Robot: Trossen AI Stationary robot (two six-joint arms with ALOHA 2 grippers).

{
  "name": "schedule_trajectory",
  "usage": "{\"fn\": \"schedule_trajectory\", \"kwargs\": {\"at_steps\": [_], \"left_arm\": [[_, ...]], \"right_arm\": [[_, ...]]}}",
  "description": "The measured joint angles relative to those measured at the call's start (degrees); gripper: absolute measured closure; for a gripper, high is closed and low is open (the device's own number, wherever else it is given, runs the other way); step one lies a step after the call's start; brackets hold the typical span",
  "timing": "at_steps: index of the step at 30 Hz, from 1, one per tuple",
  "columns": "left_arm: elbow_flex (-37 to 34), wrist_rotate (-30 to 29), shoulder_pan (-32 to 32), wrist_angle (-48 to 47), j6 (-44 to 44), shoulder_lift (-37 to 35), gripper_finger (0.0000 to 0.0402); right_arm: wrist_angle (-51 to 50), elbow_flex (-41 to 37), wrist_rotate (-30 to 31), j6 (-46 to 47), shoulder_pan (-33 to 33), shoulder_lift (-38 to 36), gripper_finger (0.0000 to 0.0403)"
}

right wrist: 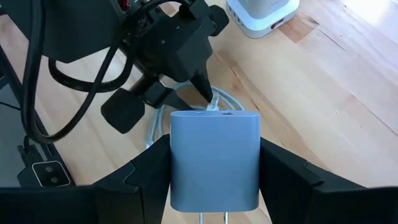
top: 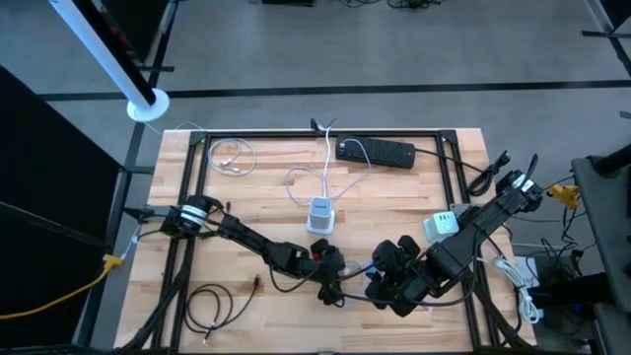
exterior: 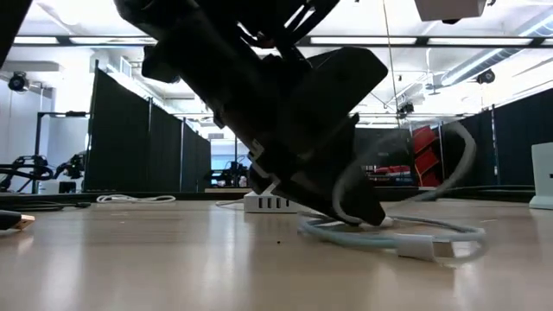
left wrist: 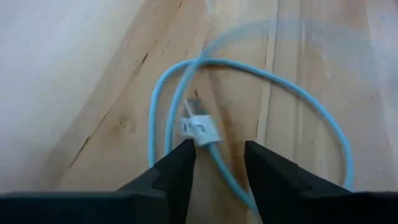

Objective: Insert USB
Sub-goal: Insert the right white charger cable into the purple charger adapter

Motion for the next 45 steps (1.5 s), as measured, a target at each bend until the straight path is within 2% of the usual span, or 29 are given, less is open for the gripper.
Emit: {"fn": "schedule_trajectory", "kwargs": {"at_steps": [9,15,18,22,25,30,35,41,45], "left_arm": [[0.7,-0.26,0.05,-0.22,-0.25,-0.09,0.0284],[0.81,-1.75,0.03,1.39,-6.29,1.42,0.0296],[0.85,-1.91,0.05,1.15,-9.4,1.72,0.0317],[0.85,-1.92,0.59,0.82,-10.06,1.6,0.0382],[0.93,-1.03,0.97,0.11,-9.43,1.1,0.0385],[0.96,-0.1,0.99,-3.56,-1.0,-3.22,0.0385],[1.07,-1.59,0.92,-6.0,13.11,-14.26,0.0385],[1.09,-10.36,1.67,-6.78,27.57,-25.49,0.0385],[1.07,-17.88,2.17,-7.36,34.93,-29.54,0.0385]], "right_arm": [[0.0,-0.47,-0.01,0.09,-0.01,0.0,0.0213],[0.29,-0.55,-0.03,0.53,0.0,0.0,0.0213],[0.39,-0.55,-0.01,0.51,-0.02,0.0,0.0213],[0.28,-0.55,0.01,0.38,-0.02,0.0,0.0213],[-0.52,-0.57,0.03,-0.97,-0.02,-0.01,0.0213],[-3.95,-0.57,0.22,-5.86,0.01,-2.51,0.0213],[-7.2,-0.55,2.9,-19.13,0.13,-6.37,0.0213],[-6.56,-0.55,4.76,-45.09,-1.47,-9.39,0.0213],[-3.69,-0.54,0.26,-48.88,-4.86,-11.19,0.0213]]}}
